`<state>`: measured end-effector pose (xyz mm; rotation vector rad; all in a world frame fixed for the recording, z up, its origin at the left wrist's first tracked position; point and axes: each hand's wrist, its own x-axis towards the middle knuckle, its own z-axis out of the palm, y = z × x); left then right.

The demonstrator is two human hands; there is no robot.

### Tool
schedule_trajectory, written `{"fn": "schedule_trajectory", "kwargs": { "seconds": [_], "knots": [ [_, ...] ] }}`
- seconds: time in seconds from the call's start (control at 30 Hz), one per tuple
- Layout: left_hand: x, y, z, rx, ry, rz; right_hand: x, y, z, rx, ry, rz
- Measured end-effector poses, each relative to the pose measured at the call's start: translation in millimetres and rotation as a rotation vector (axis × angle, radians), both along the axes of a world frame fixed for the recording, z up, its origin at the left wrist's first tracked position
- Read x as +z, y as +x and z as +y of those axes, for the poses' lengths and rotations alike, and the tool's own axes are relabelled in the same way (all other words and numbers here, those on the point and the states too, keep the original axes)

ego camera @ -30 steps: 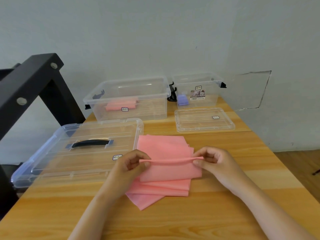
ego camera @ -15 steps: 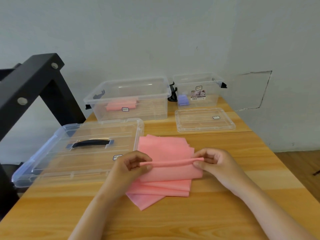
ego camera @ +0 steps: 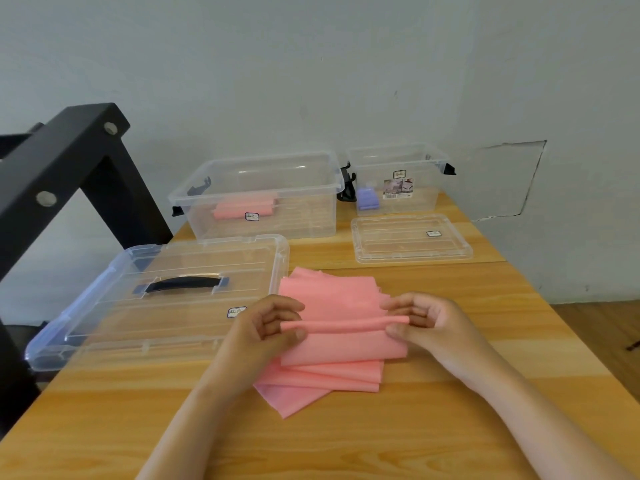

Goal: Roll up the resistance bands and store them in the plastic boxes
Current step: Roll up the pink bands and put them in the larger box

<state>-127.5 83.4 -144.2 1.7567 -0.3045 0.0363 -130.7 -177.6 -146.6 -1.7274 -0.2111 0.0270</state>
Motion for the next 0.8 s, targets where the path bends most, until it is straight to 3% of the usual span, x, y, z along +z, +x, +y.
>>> {"fn": "schedule_trajectory", "kwargs": {
  "seconds": [0.17, 0.57, 0.8],
  "knots": [
    [-0.9, -0.6, -0.8, -0.002, 0.055, -0.078, -1.5, -1.2, 1.0, 0.048, -0.016, -0.017],
    [1.0, -2.1, -3.6, -0.018, -0.001, 0.025, -2.4, -0.4, 1.0, -0.007, 0.007, -0.026],
    [-2.1, -1.6, -2.2, -0.013, 0.028, -0.071, -3.6, -2.3, 1.4, 0.062, 0.021, -0.013]
  ]
}}
